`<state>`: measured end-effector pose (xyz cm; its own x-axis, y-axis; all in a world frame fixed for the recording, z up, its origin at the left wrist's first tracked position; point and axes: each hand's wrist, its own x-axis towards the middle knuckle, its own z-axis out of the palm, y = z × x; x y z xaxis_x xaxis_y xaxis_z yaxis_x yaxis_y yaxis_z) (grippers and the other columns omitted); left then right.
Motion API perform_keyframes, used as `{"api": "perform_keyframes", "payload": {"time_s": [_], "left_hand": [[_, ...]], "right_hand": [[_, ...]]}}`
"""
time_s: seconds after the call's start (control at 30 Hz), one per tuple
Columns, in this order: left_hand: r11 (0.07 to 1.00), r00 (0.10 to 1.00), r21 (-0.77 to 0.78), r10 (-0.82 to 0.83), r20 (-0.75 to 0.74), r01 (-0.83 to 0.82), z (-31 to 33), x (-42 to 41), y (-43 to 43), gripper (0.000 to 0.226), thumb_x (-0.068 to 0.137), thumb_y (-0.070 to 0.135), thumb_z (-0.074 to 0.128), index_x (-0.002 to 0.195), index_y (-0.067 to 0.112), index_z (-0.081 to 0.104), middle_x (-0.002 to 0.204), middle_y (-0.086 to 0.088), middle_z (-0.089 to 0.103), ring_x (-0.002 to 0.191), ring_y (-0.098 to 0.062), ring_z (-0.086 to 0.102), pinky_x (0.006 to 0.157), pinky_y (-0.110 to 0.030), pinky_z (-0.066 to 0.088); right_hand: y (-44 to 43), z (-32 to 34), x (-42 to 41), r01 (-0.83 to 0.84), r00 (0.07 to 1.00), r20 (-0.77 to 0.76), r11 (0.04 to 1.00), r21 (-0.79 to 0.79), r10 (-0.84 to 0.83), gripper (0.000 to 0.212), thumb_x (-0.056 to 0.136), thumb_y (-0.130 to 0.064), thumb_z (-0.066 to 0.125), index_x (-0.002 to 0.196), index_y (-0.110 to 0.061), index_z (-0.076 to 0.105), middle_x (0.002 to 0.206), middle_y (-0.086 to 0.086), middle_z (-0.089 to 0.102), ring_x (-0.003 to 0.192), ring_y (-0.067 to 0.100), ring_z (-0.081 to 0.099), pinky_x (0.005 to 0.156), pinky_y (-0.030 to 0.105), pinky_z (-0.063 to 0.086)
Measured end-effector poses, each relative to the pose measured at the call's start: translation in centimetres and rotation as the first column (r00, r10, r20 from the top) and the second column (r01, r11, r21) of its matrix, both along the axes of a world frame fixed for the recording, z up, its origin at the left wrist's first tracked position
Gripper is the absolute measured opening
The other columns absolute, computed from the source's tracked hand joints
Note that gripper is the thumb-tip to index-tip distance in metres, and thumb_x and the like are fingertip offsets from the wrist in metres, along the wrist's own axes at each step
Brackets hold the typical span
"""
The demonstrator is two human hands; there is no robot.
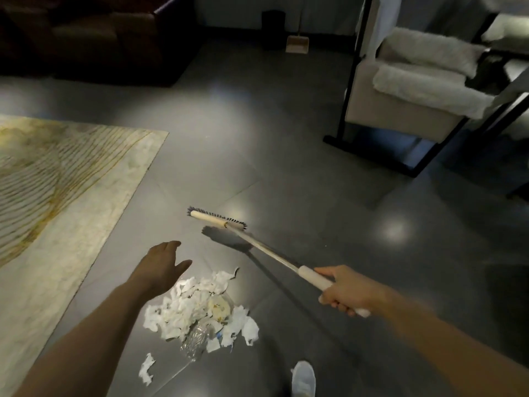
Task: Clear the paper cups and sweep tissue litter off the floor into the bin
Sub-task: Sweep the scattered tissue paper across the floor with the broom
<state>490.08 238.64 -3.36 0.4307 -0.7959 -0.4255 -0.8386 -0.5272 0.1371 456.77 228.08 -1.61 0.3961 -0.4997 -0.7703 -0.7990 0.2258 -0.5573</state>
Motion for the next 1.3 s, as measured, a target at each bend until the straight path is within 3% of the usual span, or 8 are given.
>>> {"api": "perform_keyframes", "payload": {"time_s": [0.27,0.63,0.8,0.97,1.07,1.2,1.3], "left_hand": [[0.986,0.997,-0.163,-0.052,-0.063,0.041,6.7,-2.9,-14.5,0.060,0.097,0.040,0.046,0.145,0.010,0.028,0.150,-0.007,0.034,0.139,-0.023,0.030,0.110,-0.030,0.026],[0.968,0.998,-0.249,-0.001,-0.067,-0.015,8.7,9.9,-37.6,0.060,0.097,0.043,0.043,0.146,0.014,0.025,0.152,-0.004,0.030,0.139,-0.019,0.030,0.111,-0.028,0.026],[0.947,0.995,-0.320,-0.008,-0.103,-0.025,12.2,18.2,-51.7,0.062,0.096,0.043,0.046,0.147,0.014,0.025,0.153,-0.003,0.030,0.140,-0.019,0.029,0.112,-0.029,0.026],[0.928,0.991,-0.372,-0.039,-0.125,-0.010,15.5,24.0,-65.0,0.063,0.094,0.037,0.053,0.145,0.010,0.030,0.150,-0.007,0.035,0.137,-0.024,0.034,0.110,-0.034,0.030],[0.921,0.985,-0.389,-0.090,-0.150,0.025,15.5,26.3,-73.3,0.062,0.093,0.036,0.055,0.145,0.012,0.031,0.150,-0.007,0.035,0.136,-0.024,0.035,0.110,-0.036,0.032],[0.910,0.981,-0.410,-0.131,-0.141,0.062,14.5,30.6,-85.2,0.063,0.092,0.039,0.055,0.144,0.013,0.031,0.149,-0.006,0.036,0.136,-0.024,0.035,0.109,-0.036,0.032],[0.919,0.982,-0.390,-0.117,-0.145,0.052,15.4,34.3,-93.7,0.064,0.092,0.040,0.054,0.145,0.013,0.030,0.151,-0.005,0.034,0.137,-0.022,0.033,0.110,-0.035,0.030]], "right_hand": [[-12.6,3.2,4.3,0.159,0.976,0.166,0.982,-0.101,-0.141,0.060,0.090,-0.010,0.062,0.144,-0.022,0.038,0.059,0.002,0.049,0.042,0.008,0.042,0.038,0.020,0.038],[-36.8,5.6,20.7,0.371,0.873,0.377,0.924,-0.095,-0.311,0.061,0.091,-0.002,0.058,0.146,-0.018,0.035,0.055,0.006,0.046,0.040,0.010,0.038,0.033,0.020,0.033],[-50.4,8.4,28.5,0.430,0.824,0.432,0.901,-0.058,-0.365,0.047,0.091,0.001,0.057,0.135,-0.010,0.046,0.053,0.006,0.042,0.031,0.005,0.035,0.031,0.017,0.030],[-62.8,10.2,33.3,0.556,0.723,0.460,0.829,0.056,-0.516,0.039,0.091,0.001,0.058,0.123,-0.017,0.047,0.056,0.006,0.043,0.030,0.002,0.036,0.031,0.013,0.028],[-71.0,10.2,36.4,0.618,0.671,0.455,0.781,0.093,-0.585,0.027,0.091,0.003,0.056,0.111,-0.013,0.051,0.059,0.005,0.042,0.030,0.001,0.035,0.031,0.012,0.027],[-83.8,9.7,41.5,0.654,0.648,0.424,0.747,0.117,-0.633,0.010,0.091,0.003,0.056,0.088,-0.006,0.053,0.059,0.003,0.038,0.041,0.006,0.034,0.032,0.014,0.026],[-92.9,9.2,45.3,0.683,0.666,0.370,0.729,0.046,-0.648,0.005,0.090,0.000,0.059,0.091,-0.002,0.055,0.055,0.004,0.041,0.044,0.010,0.038,0.034,0.019,0.032]]}}
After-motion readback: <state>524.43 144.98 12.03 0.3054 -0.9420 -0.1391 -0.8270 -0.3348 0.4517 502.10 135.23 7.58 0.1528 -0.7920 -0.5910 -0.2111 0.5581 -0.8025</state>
